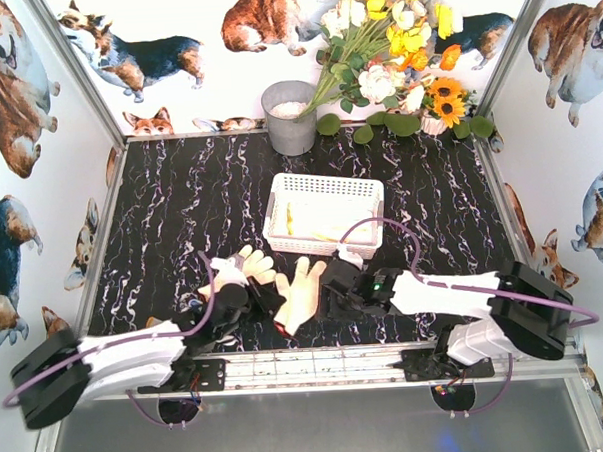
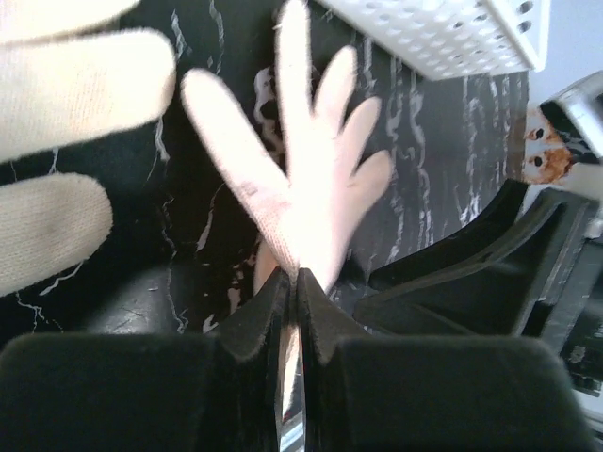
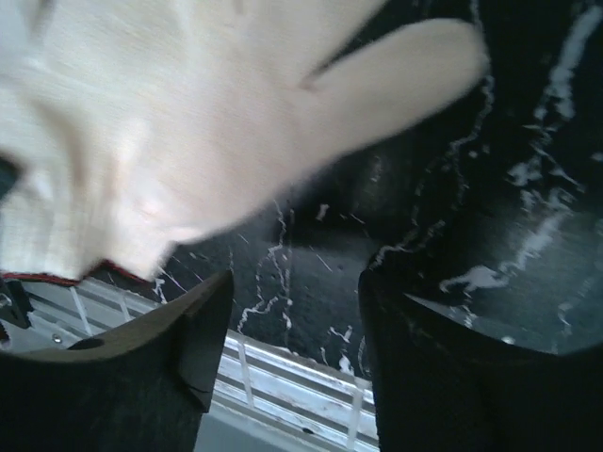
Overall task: Put the gloves into the storage basket
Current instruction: Turn over the glove at the center of the board.
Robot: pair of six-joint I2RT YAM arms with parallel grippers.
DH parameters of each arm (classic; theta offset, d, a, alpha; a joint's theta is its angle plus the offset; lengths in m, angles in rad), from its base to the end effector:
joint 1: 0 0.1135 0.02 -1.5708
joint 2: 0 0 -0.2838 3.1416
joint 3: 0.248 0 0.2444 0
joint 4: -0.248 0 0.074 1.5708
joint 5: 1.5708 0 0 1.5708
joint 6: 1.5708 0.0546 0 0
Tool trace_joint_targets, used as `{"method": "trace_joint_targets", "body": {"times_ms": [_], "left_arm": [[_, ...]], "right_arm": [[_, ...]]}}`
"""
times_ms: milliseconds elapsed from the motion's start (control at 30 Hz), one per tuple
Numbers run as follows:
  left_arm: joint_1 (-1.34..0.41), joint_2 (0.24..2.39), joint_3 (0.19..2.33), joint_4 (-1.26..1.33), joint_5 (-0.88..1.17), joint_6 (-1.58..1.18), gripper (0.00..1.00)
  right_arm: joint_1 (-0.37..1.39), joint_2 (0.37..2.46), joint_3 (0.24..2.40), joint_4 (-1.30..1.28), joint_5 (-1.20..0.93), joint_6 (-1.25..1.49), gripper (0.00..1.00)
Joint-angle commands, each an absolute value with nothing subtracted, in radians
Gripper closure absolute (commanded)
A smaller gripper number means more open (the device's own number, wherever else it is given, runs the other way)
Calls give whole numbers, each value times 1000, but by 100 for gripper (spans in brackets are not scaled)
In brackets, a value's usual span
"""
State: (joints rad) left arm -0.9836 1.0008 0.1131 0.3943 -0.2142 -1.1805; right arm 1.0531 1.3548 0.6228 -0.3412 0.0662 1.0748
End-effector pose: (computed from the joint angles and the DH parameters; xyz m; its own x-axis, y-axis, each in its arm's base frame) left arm 0.1067 -0.1393 0.1462 -0.7562 -0.4948 -0.4282 0.0274 0.6299 -0.7762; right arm 0.1203 0.2040 0.1641 -0.9558 0.0950 -0.2783 -0.0227 0.9196 0.3921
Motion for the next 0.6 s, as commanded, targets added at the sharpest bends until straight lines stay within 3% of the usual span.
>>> {"method": "trace_joint_targets", "body": {"times_ms": [0,100,200,367,567], "left_arm": [[-990,795,256,-112,-307,-1056,100],[-989,730,416,-482,-393,-983,100],[-989,754,594,-696,-447,-847,100],[-1015,978,858,-768,-361,-606,100],[-1204,1281,973,-744,-463,-562,100]], "right_arm": [[1057,1262,676,-477,138,1039,38],[1056,1205,700,-548,178,1028,33],[1057,1147,717,-610,225,1026,31],[1056,1048,709,-643,308,1025,30],[1055,930,663,-705,385,1069,28]]}}
